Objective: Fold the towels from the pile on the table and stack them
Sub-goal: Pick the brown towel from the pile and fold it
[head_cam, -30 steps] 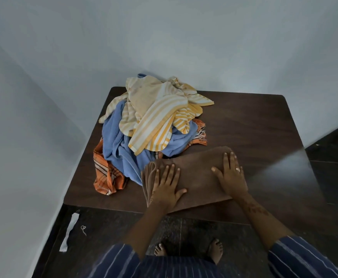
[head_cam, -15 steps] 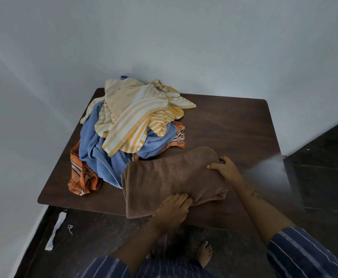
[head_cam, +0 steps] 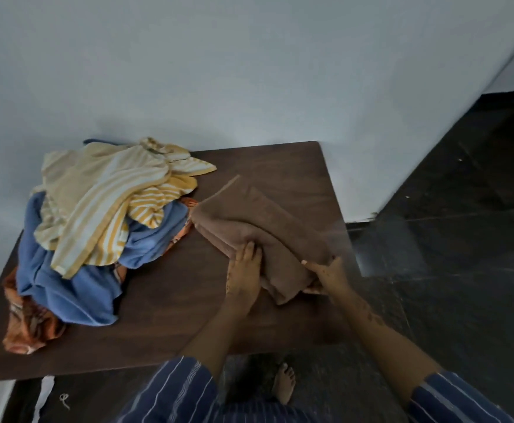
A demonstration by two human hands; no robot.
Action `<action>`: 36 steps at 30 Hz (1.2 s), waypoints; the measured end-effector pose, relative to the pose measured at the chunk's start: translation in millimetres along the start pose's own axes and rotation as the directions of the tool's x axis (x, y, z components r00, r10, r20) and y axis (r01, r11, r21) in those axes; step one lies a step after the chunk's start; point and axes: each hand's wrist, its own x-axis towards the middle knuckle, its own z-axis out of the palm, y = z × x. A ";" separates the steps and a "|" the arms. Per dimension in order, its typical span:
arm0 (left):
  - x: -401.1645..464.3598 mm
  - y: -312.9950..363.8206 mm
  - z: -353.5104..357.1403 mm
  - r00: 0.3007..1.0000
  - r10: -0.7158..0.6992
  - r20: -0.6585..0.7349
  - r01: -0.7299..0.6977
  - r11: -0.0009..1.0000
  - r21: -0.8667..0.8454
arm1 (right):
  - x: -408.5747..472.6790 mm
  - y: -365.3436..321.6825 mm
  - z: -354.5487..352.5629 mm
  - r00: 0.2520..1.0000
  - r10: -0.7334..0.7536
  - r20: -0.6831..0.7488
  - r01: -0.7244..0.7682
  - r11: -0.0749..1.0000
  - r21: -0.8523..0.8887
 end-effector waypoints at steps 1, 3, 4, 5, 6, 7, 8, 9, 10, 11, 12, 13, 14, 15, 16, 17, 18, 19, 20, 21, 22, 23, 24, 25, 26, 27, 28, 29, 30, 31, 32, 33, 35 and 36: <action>0.0 6.7 -2.1 0.995 -0.088 -0.048 0.083 0.992 -0.100 | -2.6 7.1 -3.0 0.999 0.035 0.034 -0.034 0.998 -0.043; -5.8 13.6 0.2 0.922 -0.369 -0.115 0.299 0.871 -0.390 | -4.5 13.1 -5.6 0.998 0.029 0.054 -0.015 0.970 -0.242; -10.3 18.1 -0.7 0.844 -0.536 -0.027 0.425 0.697 -0.577 | -3.0 12.1 -8.4 0.999 -0.038 0.037 0.049 0.929 -0.368; -14.9 23.8 -1.8 0.748 -0.651 0.131 0.518 0.449 -0.728 | -1.3 7.9 -10.9 0.990 -0.137 0.017 0.128 0.874 -0.469; -19.7 31.0 -1.8 0.662 -0.680 0.316 0.567 0.178 -0.804 | 0.5 2.0 -13.1 0.969 -0.246 0.016 0.217 0.819 -0.531; -25.5 39.4 -2.7 0.616 -0.636 0.465 0.574 -0.043 -0.818 | 2.0 -5.4 -15.2 0.937 -0.349 0.032 0.307 0.773 -0.555; -29.8 47.2 -2.9 0.611 -0.578 0.541 0.559 -0.170 -0.812 | 3.4 -14.4 -17.4 0.911 -0.408 0.067 0.375 0.749 -0.546; -33.5 53.0 -1.5 0.636 -0.544 0.547 0.534 -0.201 -0.821 | 5.6 -22.9 -19.7 0.904 -0.411 0.113 0.407 0.753 -0.516; -35.8 55.7 -0.7 0.665 -0.526 0.531 0.521 -0.183 -0.834 | 8.6 -29.3 -21.7 0.913 -0.373 0.164 0.403 0.775 -0.486; -38.3 56.2 0.3 0.689 -0.507 0.518 0.526 -0.142 -0.838 | 11.1 -33.6 -23.3 0.921 -0.328 0.209 0.389 0.783 -0.486; -39.5 53.3 3.7 0.709 -0.479 0.518 0.554 -0.076 -0.829 | 14.7 -36.1 -24.7 0.922 -0.316 0.224 0.387 0.761 -0.520; -42.0 51.8 3.8 0.723 -0.448 0.526 0.584 -0.011 -0.811 | 19.3 -36.3 -25.6 0.920 -0.326 0.215 0.390 0.733 -0.558; -43.4 50.2 2.6 0.728 -0.422 0.540 0.616 0.057 -0.786 | 23.7 -36.3 -25.1 0.918 -0.346 0.195 0.393 0.714 -0.579; -45.7 47.2 5.3 0.743 -0.392 0.542 0.633 0.149 -0.760 | 26.5 -35.9 -23.8 0.919 -0.356 0.170 0.384 0.707 -0.594; -48.9 45.3 7.9 0.766 -0.353 0.537 0.633 0.263 -0.728 | 28.5 -34.0 -21.7 0.920 -0.362 0.146 0.371 0.692 -0.619; -53.5 45.1 11.5 0.792 -0.308 0.528 0.610 0.364 -0.703 | 30.1 -32.1 -19.6 0.924 -0.363 0.124 0.351 0.667 -0.657; -59.7 45.7 14.9 0.812 -0.281 0.511 0.583 0.413 -0.700 | 32.1 -29.9 -16.9 0.927 -0.357 0.111 0.329 0.638 -0.696; -65.9 46.5 18.2 0.819 -0.285 0.498 0.574 0.403 -0.713 | 33.1 -28.4 -14.5 0.930 -0.351 0.109 0.316 0.611 -0.726; -71.2 47.7 20.5 0.826 -0.296 0.480 0.562 0.363 -0.743 | 33.0 -28.0 -13.3 0.930 -0.351 0.108 0.310 0.594 -0.743; -74.7 47.8 22.3 0.828 -0.313 0.466 0.555 0.333 -0.762 | 35.4 -27.2 -13.1 0.932 -0.348 0.103 0.303 0.592 -0.747; -76.4 46.7 25.0 0.835 -0.311 0.455 0.542 0.316 -0.779 | 37.3 -26.9 -14.2 0.936 -0.337 0.100 0.294 0.597 -0.747; -77.6 45.0 25.3 0.832 -0.287 0.475 0.551 0.327 -0.768 | 40.9 -26.3 -16.2 0.943 -0.316 0.101 0.283 0.608 -0.742; -77.0 41.2 24.9 0.814 -0.255 0.522 0.581 0.335 -0.742 | 43.1 -26.7 -18.2 0.948 -0.295 0.118 0.283 0.617 -0.734; -75.9 36.8 23.2 0.777 -0.230 0.586 0.627 0.362 -0.689 | 45.4 -27.8 -20.3 0.952 -0.267 0.151 0.290 0.625 -0.725; -73.4 32.5 21.9 0.733 -0.219 0.644 0.674 0.364 -0.643 | 46.1 -30.4 -23.3 0.955 -0.222 0.198 0.295 0.622 -0.726; -70.0 26.1 22.2 0.686 -0.242 0.686 0.724 0.320 -0.611 | 45.8 -33.9 -24.6 0.957 -0.153 0.248 0.289 0.610 -0.738; -66.0 20.3 22.7 0.648 -0.301 0.700 0.762 0.232 -0.605 | 41.8 -39.7 -25.3 0.957 -0.060 0.284 0.263 0.593 -0.761; -62.0 16.4 22.4 0.613 -0.399 0.682 0.775 0.138 -0.616 | 37.4 -45.2 -26.8 0.953 0.037 0.302 0.227 0.575 -0.786; -57.5 12.3 22.9 0.586 -0.515 0.625 0.756 0.069 -0.651 | 32.4 -50.5 -26.1 0.946 0.086 0.312 0.211 0.564 -0.798; -50.9 9.7 22.2 0.571 -0.603 0.557 0.717 0.035 -0.696 | 32.3 -54.8 -25.4 0.945 0.056 0.322 0.232 0.576 -0.784; -43.9 8.6 17.5 0.565 -0.645 0.514 0.684 0.018 -0.729 | 32.0 -58.4 -23.7 0.946 -0.053 0.320 0.288 0.593 -0.752; -35.9 7.5 11.9 0.562 -0.659 0.500 0.667 0.004 -0.745 | 33.2 -60.3 -21.1 0.933 -0.190 0.306 0.357 0.607 -0.710; -17.8 7.2 0.7 0.564 -0.634 0.529 0.647 -0.059 -0.760 | 26.9 -62.8 -14.7 0.906 -0.283 0.316 0.422 0.665 -0.616; -10.1 7.5 -6.0 0.569 -0.607 0.555 0.638 -0.101 -0.763 | 22.7 -60.2 -10.0 0.903 -0.252 0.349 0.420 0.691 -0.588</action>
